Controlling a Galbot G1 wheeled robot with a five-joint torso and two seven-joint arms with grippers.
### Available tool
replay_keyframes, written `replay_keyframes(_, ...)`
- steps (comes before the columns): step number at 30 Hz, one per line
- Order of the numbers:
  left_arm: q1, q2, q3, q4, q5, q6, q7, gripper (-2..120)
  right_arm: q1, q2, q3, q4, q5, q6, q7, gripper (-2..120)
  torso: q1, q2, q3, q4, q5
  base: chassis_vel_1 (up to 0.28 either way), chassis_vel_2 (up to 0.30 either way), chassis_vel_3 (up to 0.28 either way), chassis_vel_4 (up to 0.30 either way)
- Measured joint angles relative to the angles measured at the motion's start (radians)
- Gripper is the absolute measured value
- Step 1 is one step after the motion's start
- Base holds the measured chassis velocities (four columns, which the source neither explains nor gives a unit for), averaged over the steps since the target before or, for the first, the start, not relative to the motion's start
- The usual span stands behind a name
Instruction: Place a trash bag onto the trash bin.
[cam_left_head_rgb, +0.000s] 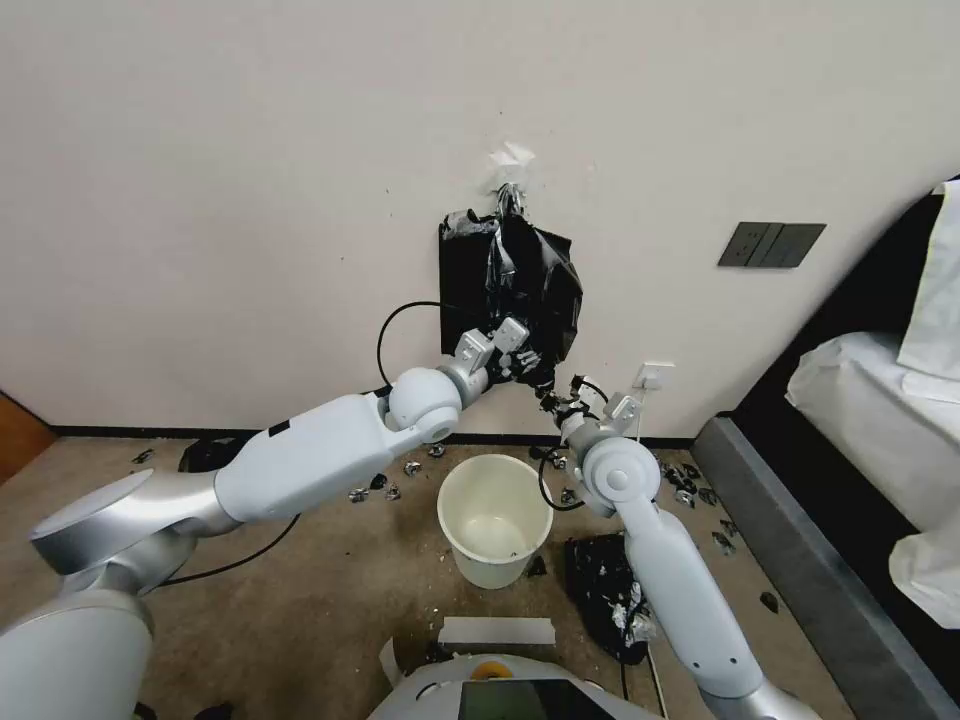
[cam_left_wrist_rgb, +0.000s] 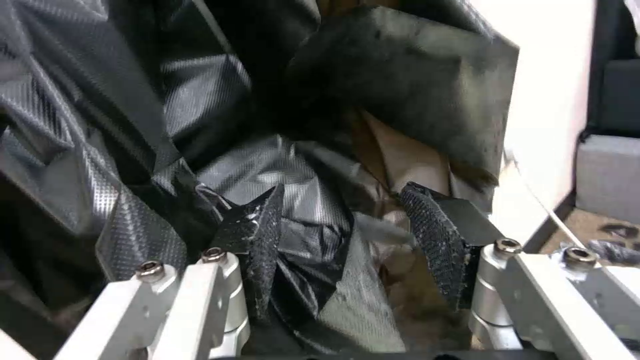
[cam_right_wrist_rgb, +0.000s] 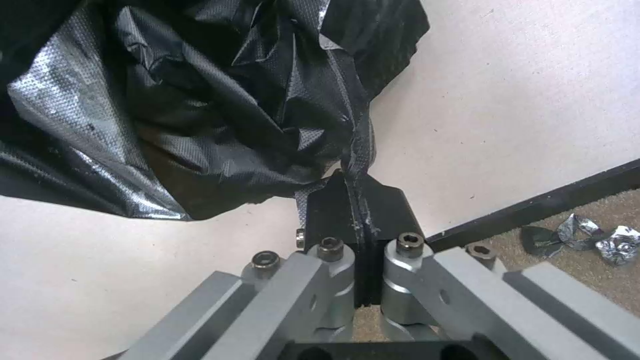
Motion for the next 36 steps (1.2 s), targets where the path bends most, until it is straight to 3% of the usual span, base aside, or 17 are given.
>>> replay_keyframes(10,-0.046,-0.055,0.022,0.009,-0.013,0.040,-0.087,50,-0.003,-0.004,0.003,0.000,-0.001,0.000,-0.004,0,0.000,0.000,0.000,0.0000,0.0000,0.000,0.000,0.000,0.000)
replay_keyframes(13,-0.072,-0.077,0.029,0.009,-0.051,0.104,-0.178,49,-0.007,-0.006,0.005,0.003,-0.001,0.000,-0.006,0,0.000,0.000,0.000,-0.0002,0.0001,0.000,0.000,0.000,0.000)
replay_keyframes(17,-0.085,-0.085,0.034,0.006,-0.072,0.150,-0.240,48,-0.007,-0.008,0.007,0.005,-0.001,0.000,-0.007,0,0.000,0.000,0.000,-0.0001,0.0001,0.000,0.000,0.000,0.000)
replay_keyframes(25,-0.105,-0.078,0.045,0.003,-0.107,0.204,-0.291,36,-0.012,-0.007,0.012,0.006,0.000,0.001,-0.013,0,0.000,0.000,0.000,0.0000,-0.0001,0.000,0.000,0.000,0.000)
replay_keyframes(34,-0.106,-0.060,0.046,-0.014,-0.114,0.221,-0.312,37,-0.016,-0.001,0.013,0.006,-0.004,0.007,-0.019,0,0.000,0.000,0.000,0.0000,-0.0001,0.000,0.000,0.000,0.000)
replay_keyframes(36,-0.106,-0.045,0.047,-0.030,-0.120,0.225,-0.320,42,-0.017,0.001,0.013,0.005,-0.005,0.008,-0.021,0,0.000,0.000,0.000,-0.0001,-0.0001,0.000,0.000,0.000,0.000)
